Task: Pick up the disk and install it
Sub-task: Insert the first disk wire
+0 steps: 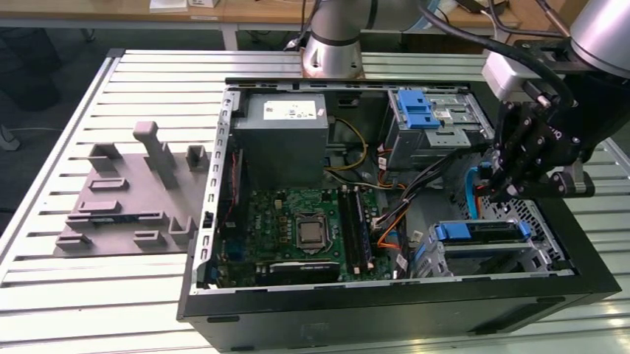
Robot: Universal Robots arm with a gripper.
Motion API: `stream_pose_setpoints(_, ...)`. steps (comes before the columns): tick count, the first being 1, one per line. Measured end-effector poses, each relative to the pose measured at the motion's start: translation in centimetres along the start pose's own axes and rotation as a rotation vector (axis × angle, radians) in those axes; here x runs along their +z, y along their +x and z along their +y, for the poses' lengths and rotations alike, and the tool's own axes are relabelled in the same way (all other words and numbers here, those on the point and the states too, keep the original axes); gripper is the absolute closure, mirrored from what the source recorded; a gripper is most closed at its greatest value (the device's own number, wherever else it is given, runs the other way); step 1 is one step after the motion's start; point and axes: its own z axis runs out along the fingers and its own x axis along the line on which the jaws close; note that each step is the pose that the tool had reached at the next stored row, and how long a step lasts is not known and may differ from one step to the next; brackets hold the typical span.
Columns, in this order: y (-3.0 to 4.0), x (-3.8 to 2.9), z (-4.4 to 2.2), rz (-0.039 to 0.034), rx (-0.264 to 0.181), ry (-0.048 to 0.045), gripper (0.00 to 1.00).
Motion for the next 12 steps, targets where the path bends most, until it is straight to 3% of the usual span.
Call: stream_pose_setpoints(12,0.0,0.24,-0.01,-0.0001,0.0,0.0044,0.76)
